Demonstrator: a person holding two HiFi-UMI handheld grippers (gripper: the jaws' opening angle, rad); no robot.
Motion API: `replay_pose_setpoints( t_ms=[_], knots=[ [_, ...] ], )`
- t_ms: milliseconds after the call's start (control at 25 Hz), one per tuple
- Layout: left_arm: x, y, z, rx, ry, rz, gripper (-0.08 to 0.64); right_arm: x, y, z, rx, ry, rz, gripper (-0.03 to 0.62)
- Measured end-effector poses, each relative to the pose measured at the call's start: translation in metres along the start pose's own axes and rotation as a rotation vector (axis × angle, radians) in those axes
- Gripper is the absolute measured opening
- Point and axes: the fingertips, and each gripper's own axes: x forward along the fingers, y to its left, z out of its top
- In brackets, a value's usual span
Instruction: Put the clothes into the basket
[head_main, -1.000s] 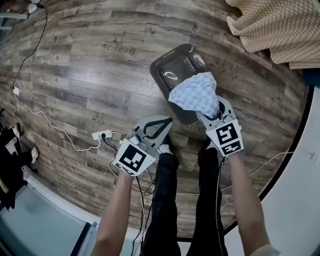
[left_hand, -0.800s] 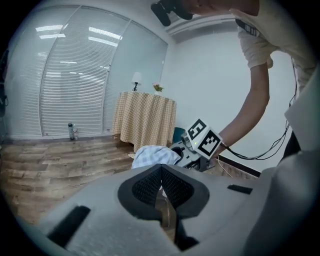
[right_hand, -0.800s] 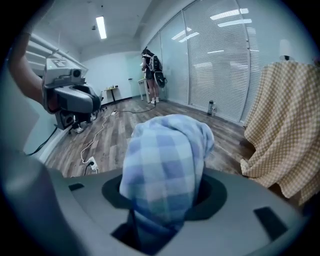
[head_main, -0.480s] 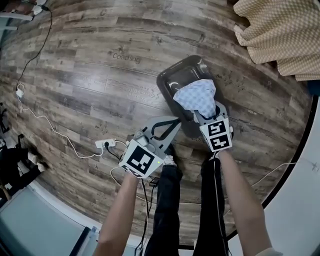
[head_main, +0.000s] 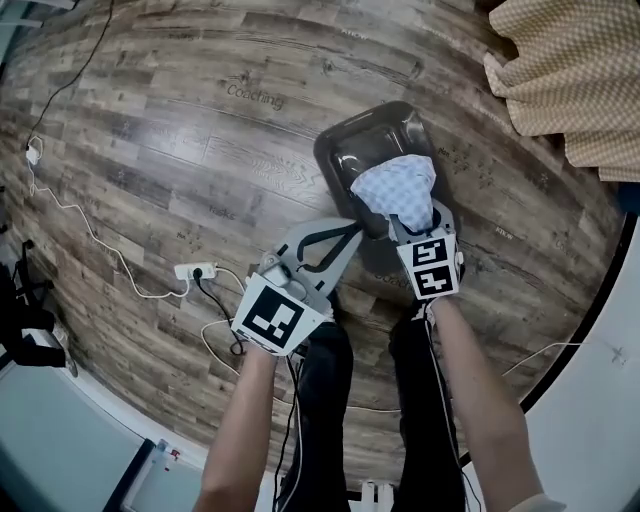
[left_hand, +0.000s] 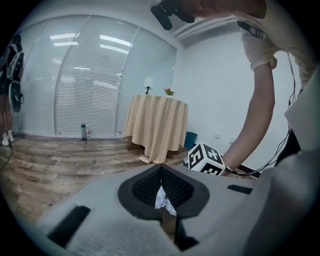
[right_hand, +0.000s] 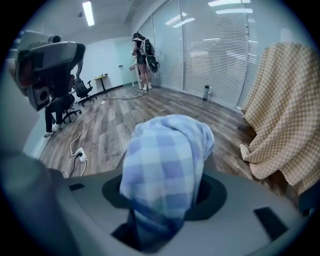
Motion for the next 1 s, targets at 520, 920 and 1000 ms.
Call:
replay_pose_setpoints(
  t_ms=[520, 920, 1000],
  knots=[
    [0.021, 0.009, -0.038, -0.026, -0.094, 0.132, 0.012, 0.045, -0.007, -0.03, 0.022, -0.097, -0.002, 0.222],
    [0.037, -0.037, -0.078, -0.054, -0.106, 0.108, 0.012, 0.053, 0.001, -0.057, 0.029, -0.097, 0.025, 0.247],
    [0.031, -0.04, -0.081, -0.071, -0.104, 0.113, 0.012, 0.053, 0.005, -0.061, 0.01, -0.065, 0.027, 0.276]
  ],
)
